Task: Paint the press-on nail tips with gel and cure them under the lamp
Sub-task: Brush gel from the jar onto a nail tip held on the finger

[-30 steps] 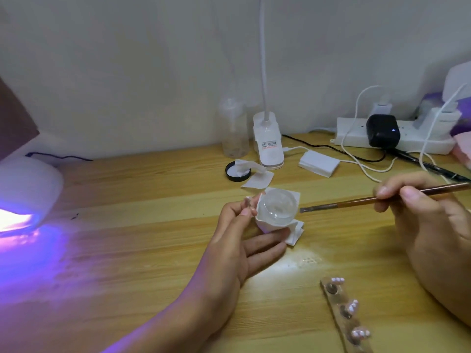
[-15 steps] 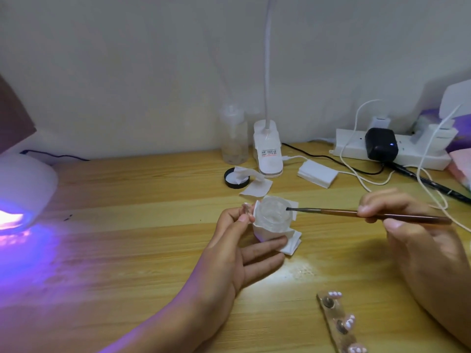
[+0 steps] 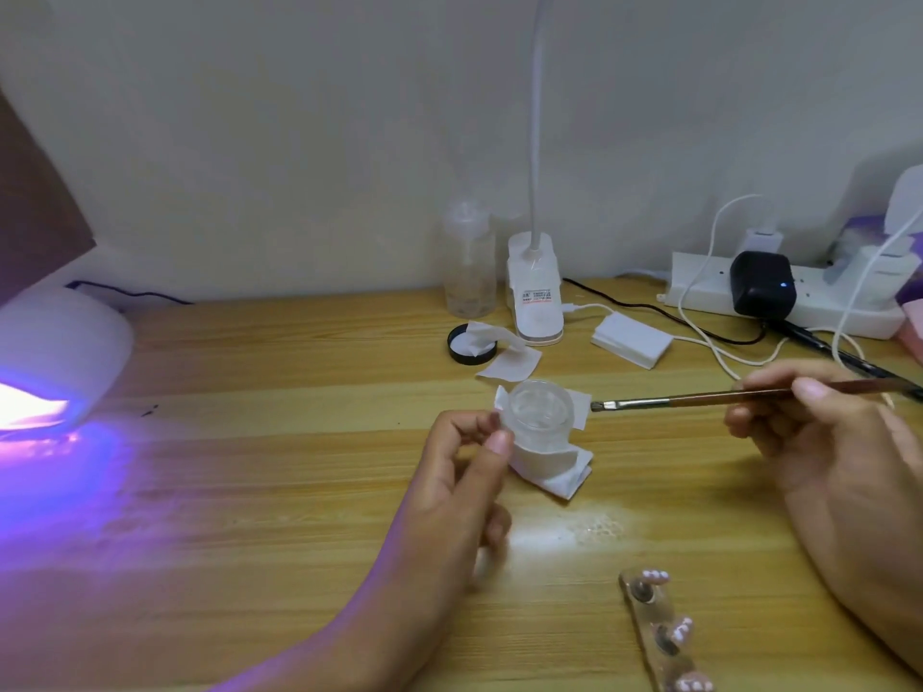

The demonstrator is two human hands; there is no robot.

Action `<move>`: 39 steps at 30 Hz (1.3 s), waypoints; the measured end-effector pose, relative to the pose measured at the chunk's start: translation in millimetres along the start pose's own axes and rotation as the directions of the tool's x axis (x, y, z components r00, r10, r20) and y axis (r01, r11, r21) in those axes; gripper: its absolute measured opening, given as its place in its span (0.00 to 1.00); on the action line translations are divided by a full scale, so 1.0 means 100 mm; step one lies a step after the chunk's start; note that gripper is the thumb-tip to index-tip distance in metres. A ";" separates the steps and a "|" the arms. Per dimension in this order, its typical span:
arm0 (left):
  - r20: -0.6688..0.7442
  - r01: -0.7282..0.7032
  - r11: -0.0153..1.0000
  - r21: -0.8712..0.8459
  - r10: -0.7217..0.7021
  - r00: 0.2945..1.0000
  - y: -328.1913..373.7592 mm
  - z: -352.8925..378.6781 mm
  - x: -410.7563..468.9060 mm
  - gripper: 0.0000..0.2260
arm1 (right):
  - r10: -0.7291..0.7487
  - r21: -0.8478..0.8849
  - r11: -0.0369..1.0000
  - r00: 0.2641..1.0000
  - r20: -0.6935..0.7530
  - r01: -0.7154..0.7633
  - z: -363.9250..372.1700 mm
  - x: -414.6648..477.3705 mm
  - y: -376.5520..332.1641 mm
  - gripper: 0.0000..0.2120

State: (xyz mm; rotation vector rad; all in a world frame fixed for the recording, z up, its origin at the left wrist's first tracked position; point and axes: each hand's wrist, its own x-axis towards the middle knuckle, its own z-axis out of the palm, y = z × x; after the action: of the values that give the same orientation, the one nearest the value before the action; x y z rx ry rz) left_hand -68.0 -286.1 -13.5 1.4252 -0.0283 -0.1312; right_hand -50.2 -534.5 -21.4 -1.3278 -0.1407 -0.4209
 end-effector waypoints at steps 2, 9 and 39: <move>0.076 -0.053 0.997 0.049 0.049 0.996 0.00 0.00 -0.03 0.04 | 0.046 0.072 0.996 0.998 -0.032 -0.043 0.02 0.02 0.00 0.19; 0.201 -0.083 0.996 0.043 0.073 0.977 0.00 0.00 -0.05 0.05 | 0.132 0.163 0.976 0.987 0.096 -0.146 0.06 0.01 -0.02 0.13; 0.228 -0.030 0.997 0.071 0.013 0.974 0.04 -0.01 -0.08 0.07 | 0.069 -0.004 0.998 0.989 0.132 -0.069 0.06 -0.04 -0.05 0.13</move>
State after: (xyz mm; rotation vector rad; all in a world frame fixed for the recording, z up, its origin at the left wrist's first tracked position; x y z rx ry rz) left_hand -75.3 -284.3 -9.7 1.4776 -0.2393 -0.2774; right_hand -54.9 -529.3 -16.3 -1.3562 -0.2042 -0.2744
